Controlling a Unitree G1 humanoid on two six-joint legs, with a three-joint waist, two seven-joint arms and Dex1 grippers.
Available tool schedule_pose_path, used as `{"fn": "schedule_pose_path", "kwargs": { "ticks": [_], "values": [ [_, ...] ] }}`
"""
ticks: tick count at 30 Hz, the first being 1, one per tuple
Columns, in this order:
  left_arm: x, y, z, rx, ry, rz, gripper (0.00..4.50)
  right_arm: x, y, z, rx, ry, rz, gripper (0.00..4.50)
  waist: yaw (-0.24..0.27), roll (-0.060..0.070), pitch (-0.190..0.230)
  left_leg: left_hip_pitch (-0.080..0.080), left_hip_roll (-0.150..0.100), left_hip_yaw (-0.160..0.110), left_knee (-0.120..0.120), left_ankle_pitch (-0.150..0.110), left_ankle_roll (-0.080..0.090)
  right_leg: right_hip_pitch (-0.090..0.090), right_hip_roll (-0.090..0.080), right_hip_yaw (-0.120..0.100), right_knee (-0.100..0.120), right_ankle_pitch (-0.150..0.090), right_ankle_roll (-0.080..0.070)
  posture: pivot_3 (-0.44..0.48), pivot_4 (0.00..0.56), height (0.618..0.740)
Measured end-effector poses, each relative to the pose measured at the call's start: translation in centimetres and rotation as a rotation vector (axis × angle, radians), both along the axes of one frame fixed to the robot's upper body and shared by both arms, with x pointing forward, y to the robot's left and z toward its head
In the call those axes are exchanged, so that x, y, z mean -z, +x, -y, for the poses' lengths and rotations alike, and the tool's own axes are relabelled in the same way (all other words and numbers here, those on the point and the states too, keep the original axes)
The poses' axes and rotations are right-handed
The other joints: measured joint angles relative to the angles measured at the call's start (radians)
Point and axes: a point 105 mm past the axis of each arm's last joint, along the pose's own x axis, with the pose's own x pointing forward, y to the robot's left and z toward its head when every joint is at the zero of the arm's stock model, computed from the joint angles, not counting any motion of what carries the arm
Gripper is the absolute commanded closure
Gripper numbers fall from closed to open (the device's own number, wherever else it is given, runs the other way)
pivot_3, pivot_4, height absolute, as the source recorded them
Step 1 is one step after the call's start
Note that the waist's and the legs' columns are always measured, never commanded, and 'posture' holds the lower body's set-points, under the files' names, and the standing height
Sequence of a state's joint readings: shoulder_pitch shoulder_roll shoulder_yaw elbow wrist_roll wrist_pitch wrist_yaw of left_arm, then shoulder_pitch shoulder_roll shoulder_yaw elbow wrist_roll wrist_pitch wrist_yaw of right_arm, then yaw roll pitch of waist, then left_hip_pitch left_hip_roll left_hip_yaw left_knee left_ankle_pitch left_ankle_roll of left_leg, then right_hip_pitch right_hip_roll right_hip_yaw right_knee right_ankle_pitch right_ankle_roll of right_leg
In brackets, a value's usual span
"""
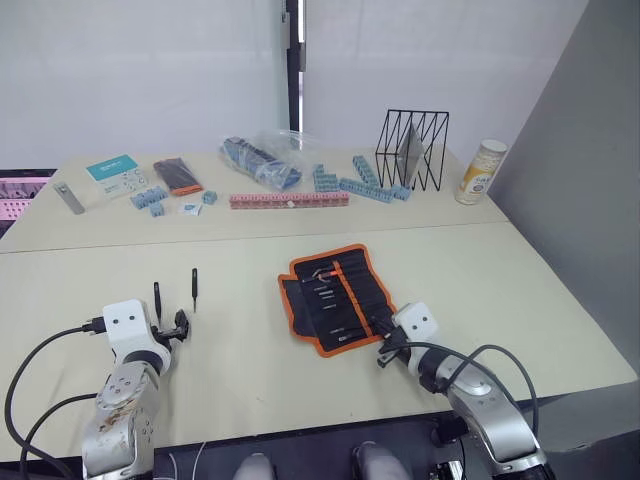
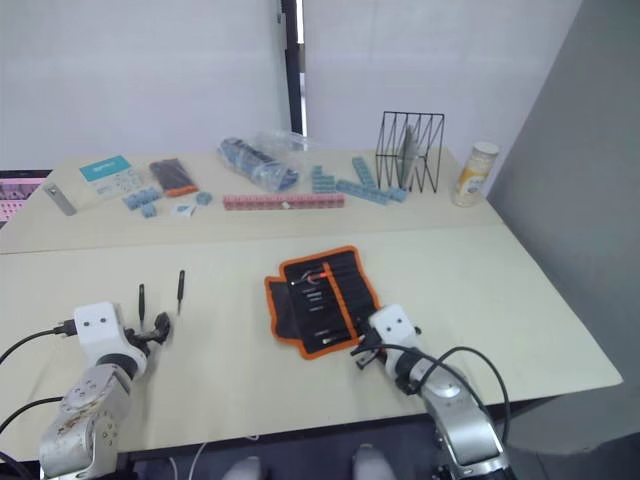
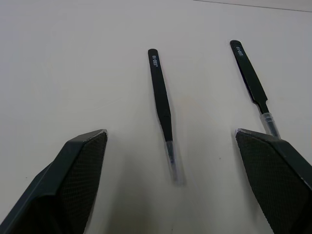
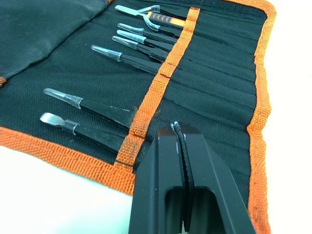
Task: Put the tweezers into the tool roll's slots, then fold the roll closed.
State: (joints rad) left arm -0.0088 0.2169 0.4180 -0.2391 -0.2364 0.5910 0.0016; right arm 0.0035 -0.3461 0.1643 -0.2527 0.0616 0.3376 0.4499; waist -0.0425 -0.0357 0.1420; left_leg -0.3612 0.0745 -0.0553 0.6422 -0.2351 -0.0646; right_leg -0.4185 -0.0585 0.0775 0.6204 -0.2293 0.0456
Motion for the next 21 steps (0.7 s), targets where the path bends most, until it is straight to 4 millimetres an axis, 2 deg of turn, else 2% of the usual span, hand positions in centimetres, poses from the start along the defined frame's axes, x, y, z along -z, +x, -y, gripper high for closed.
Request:
{"fn": "schedule_pose_path", "kwargs": {
  "ticks": [1,4,8,15,21],
  "values": [
    [0.1,0.2,-0.1,-0.005,-0.005,-0.001,0.04,0.0,0.0,0.0,0.001,0.000,-0.001,4.50,0.000,0.001,0.000,0.002,-0.001,0.000,0.000,0.000,0.000,0.000,0.000,0.001,0.000,0.000,0.000,0.000,0.150,0.738],
    [0.3,0.8,-0.2,-0.019,-0.021,-0.004,0.81,0.1,-0.1,0.1,0.003,-0.002,-0.007,4.50,0.000,0.001,0.000,0.008,-0.007,-0.003,0.000,-0.005,-0.008,0.001,0.000,0.006,-0.001,0.000,0.000,0.000,0.150,0.738],
    [0.4,1.2,-0.6,-0.039,-0.029,-0.004,2.13,0.1,-0.1,0.2,0.010,-0.002,-0.007,4.50,0.001,0.004,-0.001,0.008,-0.009,-0.004,0.000,-0.005,-0.009,0.002,-0.001,0.008,-0.009,0.000,0.000,0.000,0.150,0.738],
    [0.6,1.1,-0.9,-0.048,-0.025,-0.012,4.47,0.1,-0.2,0.5,0.023,-0.003,-0.009,4.50,0.006,0.004,-0.001,0.008,-0.014,-0.004,0.000,-0.005,-0.009,0.003,-0.001,0.014,-0.010,-0.001,0.002,0.000,0.150,0.738],
    [0.3,1.4,-0.7,-0.023,-0.023,0.002,4.49,0.1,-0.3,0.6,0.024,-0.004,-0.009,4.50,0.005,0.004,-0.001,0.007,-0.016,-0.003,0.000,-0.005,-0.009,0.003,-0.001,0.017,-0.011,-0.001,0.003,0.000,0.150,0.738]
  ]
}}
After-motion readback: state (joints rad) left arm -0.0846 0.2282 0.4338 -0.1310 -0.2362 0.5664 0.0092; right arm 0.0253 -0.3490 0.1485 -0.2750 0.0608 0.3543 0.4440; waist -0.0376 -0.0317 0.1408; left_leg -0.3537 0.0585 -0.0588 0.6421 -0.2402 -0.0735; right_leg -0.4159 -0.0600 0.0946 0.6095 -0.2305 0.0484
